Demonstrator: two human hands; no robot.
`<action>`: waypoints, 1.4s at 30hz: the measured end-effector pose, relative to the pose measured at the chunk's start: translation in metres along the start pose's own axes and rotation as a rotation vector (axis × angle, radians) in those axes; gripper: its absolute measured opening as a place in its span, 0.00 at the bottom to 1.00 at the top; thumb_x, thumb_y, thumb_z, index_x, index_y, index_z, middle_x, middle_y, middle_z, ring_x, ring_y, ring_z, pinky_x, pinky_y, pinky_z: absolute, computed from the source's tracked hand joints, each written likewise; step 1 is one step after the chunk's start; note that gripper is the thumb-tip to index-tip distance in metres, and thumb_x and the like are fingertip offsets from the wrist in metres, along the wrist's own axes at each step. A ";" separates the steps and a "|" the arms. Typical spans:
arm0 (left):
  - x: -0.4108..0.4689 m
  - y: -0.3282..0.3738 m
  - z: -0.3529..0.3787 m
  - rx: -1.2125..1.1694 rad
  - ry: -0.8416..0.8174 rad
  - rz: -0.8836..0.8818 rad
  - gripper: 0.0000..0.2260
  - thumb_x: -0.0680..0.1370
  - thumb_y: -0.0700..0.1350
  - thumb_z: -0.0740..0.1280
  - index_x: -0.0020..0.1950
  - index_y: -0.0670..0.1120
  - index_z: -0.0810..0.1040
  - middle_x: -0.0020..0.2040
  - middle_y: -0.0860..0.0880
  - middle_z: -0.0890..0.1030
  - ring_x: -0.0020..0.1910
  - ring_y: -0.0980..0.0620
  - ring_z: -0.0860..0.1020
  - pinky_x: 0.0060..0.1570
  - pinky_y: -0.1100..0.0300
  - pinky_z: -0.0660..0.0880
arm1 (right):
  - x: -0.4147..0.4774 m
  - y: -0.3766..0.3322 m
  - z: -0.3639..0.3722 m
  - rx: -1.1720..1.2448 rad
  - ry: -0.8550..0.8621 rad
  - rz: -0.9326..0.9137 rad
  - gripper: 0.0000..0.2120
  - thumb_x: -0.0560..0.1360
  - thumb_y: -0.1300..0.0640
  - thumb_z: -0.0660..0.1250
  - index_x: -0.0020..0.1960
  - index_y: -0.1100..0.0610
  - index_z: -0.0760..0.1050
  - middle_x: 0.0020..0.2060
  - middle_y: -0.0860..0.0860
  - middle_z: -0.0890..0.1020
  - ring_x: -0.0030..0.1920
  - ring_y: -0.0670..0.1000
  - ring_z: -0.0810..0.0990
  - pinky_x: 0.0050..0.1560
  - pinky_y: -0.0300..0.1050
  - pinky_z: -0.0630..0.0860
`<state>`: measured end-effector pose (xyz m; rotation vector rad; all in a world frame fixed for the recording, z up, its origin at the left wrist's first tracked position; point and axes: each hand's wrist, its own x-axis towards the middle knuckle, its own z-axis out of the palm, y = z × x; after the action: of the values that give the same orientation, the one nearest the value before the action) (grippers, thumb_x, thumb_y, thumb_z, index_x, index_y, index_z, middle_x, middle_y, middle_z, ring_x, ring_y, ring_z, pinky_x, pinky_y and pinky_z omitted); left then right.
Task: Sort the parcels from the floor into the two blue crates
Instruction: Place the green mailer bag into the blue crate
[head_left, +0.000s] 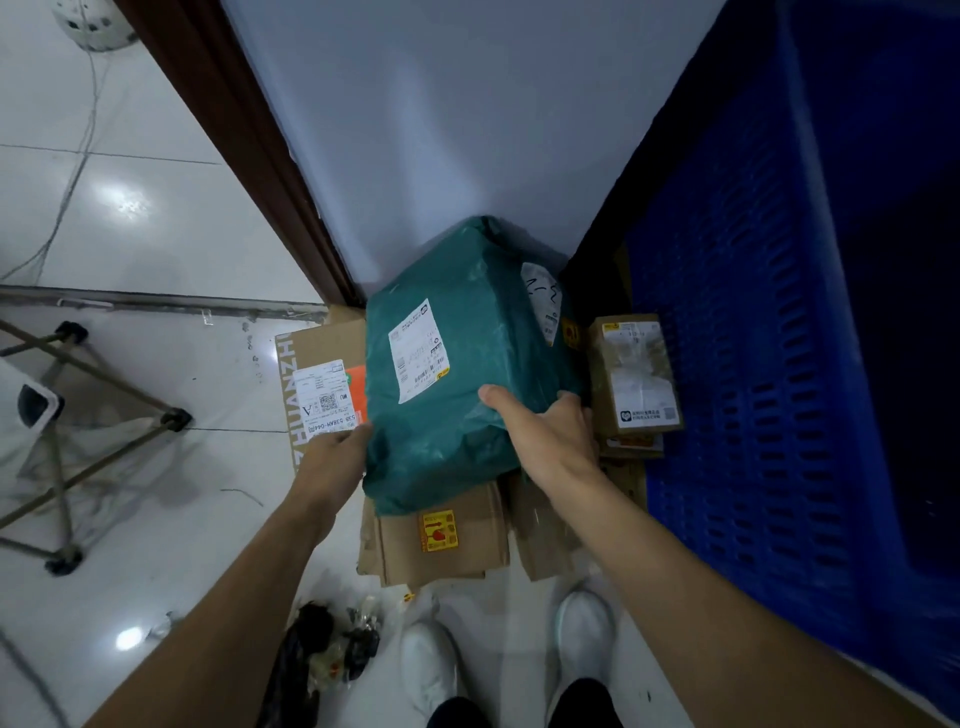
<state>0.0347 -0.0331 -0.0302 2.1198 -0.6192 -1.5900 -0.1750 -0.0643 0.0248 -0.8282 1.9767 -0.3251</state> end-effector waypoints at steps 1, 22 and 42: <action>-0.010 0.005 0.000 -0.013 -0.006 -0.004 0.08 0.83 0.48 0.61 0.46 0.55 0.77 0.58 0.48 0.81 0.57 0.44 0.80 0.63 0.42 0.76 | -0.008 -0.003 -0.008 0.004 -0.002 0.005 0.52 0.63 0.29 0.70 0.77 0.56 0.60 0.71 0.54 0.69 0.68 0.59 0.72 0.62 0.53 0.73; -0.315 0.186 -0.017 -0.201 -0.210 0.118 0.17 0.76 0.60 0.66 0.60 0.53 0.81 0.56 0.52 0.85 0.58 0.49 0.82 0.61 0.44 0.78 | -0.261 -0.062 -0.264 0.581 0.035 0.111 0.44 0.56 0.29 0.74 0.63 0.55 0.77 0.55 0.52 0.83 0.52 0.52 0.84 0.56 0.55 0.82; -0.589 0.252 0.230 -0.221 -0.648 0.254 0.20 0.76 0.58 0.71 0.64 0.49 0.79 0.54 0.44 0.86 0.51 0.44 0.85 0.51 0.50 0.80 | -0.361 0.103 -0.567 0.882 0.192 -0.074 0.23 0.70 0.36 0.72 0.54 0.54 0.81 0.50 0.53 0.86 0.50 0.54 0.85 0.54 0.54 0.83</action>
<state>-0.3582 0.0869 0.5122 1.2901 -0.8238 -2.0759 -0.5759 0.1946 0.5092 -0.2938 1.7028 -1.2434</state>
